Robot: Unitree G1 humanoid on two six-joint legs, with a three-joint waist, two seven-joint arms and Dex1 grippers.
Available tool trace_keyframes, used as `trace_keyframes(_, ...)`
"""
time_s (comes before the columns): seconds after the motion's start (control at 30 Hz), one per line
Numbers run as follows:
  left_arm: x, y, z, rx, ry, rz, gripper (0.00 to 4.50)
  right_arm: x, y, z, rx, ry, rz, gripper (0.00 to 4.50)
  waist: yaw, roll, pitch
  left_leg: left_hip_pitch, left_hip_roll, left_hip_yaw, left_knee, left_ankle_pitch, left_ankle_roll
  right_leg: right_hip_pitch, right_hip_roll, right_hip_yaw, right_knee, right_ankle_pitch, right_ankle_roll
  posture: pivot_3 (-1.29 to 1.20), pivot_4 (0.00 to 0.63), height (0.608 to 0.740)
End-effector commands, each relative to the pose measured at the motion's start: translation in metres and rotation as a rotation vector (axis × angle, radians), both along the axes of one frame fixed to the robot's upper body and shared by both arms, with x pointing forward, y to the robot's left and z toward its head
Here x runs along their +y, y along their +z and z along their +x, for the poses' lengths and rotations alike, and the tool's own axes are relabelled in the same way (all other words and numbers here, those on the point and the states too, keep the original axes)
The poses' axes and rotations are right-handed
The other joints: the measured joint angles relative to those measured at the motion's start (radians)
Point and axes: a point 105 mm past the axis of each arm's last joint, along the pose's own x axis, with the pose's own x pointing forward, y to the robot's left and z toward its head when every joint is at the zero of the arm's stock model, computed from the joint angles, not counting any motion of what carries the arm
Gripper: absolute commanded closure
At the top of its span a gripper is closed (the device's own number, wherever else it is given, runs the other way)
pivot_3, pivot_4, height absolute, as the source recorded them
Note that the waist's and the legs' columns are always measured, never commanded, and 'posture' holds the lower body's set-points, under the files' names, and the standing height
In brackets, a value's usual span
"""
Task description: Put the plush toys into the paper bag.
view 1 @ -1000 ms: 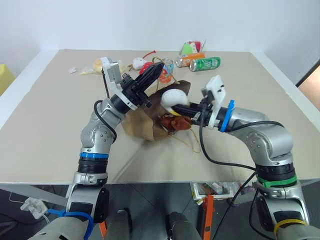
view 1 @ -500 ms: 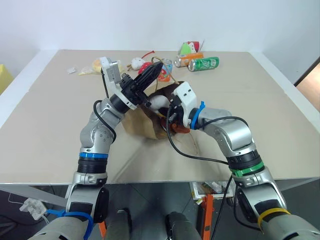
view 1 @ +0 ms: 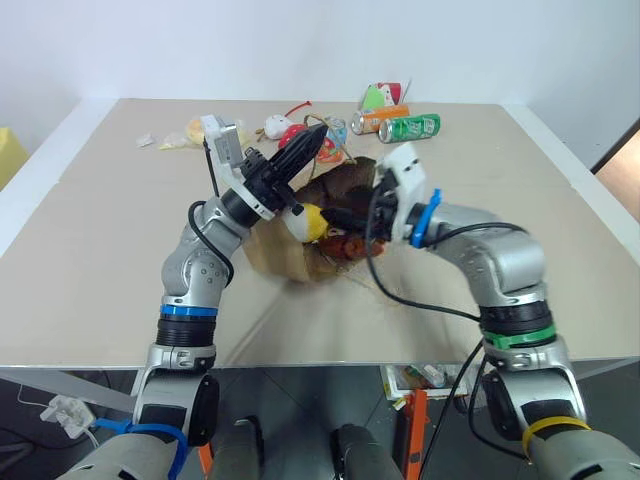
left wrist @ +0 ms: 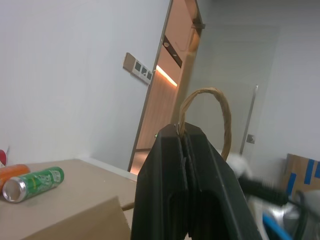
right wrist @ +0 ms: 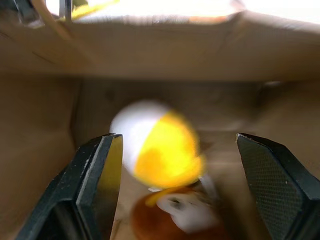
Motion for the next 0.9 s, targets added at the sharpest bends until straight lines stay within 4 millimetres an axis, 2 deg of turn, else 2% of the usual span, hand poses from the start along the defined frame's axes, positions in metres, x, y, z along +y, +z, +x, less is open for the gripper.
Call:
trace_keyframes(0.03, 0.002, 0.015, -0.004, -0.050, -0.008, -0.027, 4.50, -0.014, 0.027, -0.023, -0.070, 0.065, 0.079, 0.50, 0.000, 0.000, 0.000, 0.000, 0.000, 0.000, 0.000, 0.000, 0.000, 0.000, 0.000, 0.000, 0.000, 0.000, 0.000, 0.00, 0.150, 0.740)
trace_keyframes(0.23, 0.006, 0.019, 0.000, -0.021, -0.002, -0.066, 4.50, -0.041, 0.023, -0.046, -0.071, 0.082, 0.077, 0.50, 0.000, 0.000, 0.000, 0.000, 0.000, 0.000, -0.001, 0.000, 0.000, 0.000, 0.000, 0.000, 0.000, -0.001, 0.000, 0.00, 0.150, 0.740)
trace_keyframes(0.3, 0.009, 0.021, 0.003, 0.000, 0.001, -0.091, 4.50, -0.055, 0.011, -0.056, -0.053, 0.067, -0.013, 0.50, 0.001, 0.000, 0.000, 0.000, 0.000, 0.000, 0.000, 0.000, 0.000, 0.000, 0.000, 0.000, 0.000, -0.001, 0.000, 0.00, 0.150, 0.740)
trace_keyframes(0.43, 0.013, 0.022, 0.006, 0.030, 0.006, -0.115, 4.50, -0.067, -0.017, -0.079, 0.013, 0.097, -0.204, 0.50, 0.002, 0.000, 0.000, 0.000, -0.001, 0.000, 0.000, 0.000, 0.000, 0.000, -0.001, 0.000, 0.000, -0.001, 0.000, 0.00, 0.150, 0.740)
trace_keyframes(0.6, 0.013, 0.020, 0.007, 0.040, 0.005, -0.113, 4.50, -0.059, -0.028, -0.100, 0.040, 0.174, -0.291, 0.50, -0.003, 0.000, 0.000, 0.001, -0.001, 0.000, 0.000, 0.000, 0.000, 0.000, -0.001, 0.000, 0.000, -0.001, 0.000, 0.00, 0.150, 0.740)
trace_keyframes(0.8, 0.012, 0.020, 0.007, 0.042, 0.002, -0.115, 4.50, -0.051, -0.041, -0.100, 0.049, 0.178, -0.339, 0.50, 0.000, -0.001, 0.000, 0.001, -0.002, 0.000, 0.001, 0.000, 0.000, 0.001, -0.001, 0.000, 0.000, -0.002, -0.004, 0.00, 0.150, 0.740)
trace_keyframes(0.9, 0.012, 0.020, 0.008, 0.043, 0.002, -0.117, 4.50, -0.046, -0.059, -0.100, 0.068, 0.192, -0.417, 0.50, 0.000, -0.001, 0.000, 0.001, -0.002, 0.000, 0.001, 0.000, 0.000, 0.001, -0.002, 0.000, 0.000, -0.003, -0.004, 0.00, 0.150, 0.740)
